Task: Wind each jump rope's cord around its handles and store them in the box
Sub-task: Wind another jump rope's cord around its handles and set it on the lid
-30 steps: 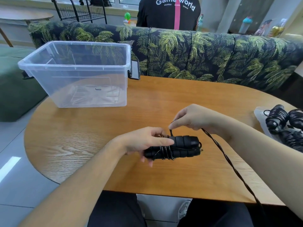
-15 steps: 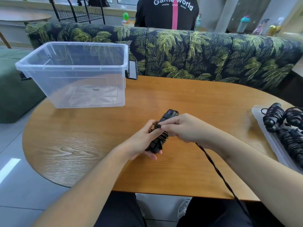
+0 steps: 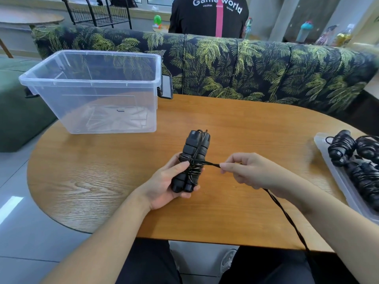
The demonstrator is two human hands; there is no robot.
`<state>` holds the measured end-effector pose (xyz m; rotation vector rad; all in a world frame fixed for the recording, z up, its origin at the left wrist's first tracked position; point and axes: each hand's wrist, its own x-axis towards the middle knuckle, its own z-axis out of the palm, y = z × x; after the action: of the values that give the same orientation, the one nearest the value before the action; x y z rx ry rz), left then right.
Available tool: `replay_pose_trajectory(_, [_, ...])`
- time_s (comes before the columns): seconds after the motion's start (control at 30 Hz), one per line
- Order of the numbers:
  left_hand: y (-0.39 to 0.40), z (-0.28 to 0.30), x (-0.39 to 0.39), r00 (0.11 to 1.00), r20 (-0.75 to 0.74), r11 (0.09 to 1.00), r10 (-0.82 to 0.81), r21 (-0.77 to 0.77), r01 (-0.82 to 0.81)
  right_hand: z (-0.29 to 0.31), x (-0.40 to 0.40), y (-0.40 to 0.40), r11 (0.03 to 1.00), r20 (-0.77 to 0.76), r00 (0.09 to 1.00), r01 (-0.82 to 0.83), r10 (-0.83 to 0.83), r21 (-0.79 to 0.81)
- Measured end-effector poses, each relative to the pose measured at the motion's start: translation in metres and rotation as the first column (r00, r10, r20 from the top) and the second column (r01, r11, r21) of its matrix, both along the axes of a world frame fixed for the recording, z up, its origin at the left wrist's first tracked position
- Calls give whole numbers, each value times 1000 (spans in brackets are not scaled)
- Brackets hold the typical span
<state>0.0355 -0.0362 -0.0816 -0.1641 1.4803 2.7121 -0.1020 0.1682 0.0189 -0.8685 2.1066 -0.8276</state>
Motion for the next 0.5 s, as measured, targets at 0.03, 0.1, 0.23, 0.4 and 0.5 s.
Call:
replay_pose_trajectory(0.03, [0,0,1,1000,-20,1000,-13,-15,13,-2,-1,2,1000,18,1000,-7,6,17])
replay_pose_trajectory(0.1, [0,0,1,999,-25,999,-27,-26,26,-6,-1,4,999,27,1000,4,-6,54])
replay_pose_trajectory(0.23, [0,-1,-1,999,23,998,-42,-42,43,-14,-5,1,989,-95,993,83,-72,119])
replay_pose_trajectory(0.4, [-3,0,1,995,-67,996,-75,-57,71,-14,-10,5,997,18,998,-63,63,33])
replay_pose_trajectory(0.5, [-4,0,2,994,-89,998,-61,-17,60,-14,-14,11,987,215,963,-158,161,-32])
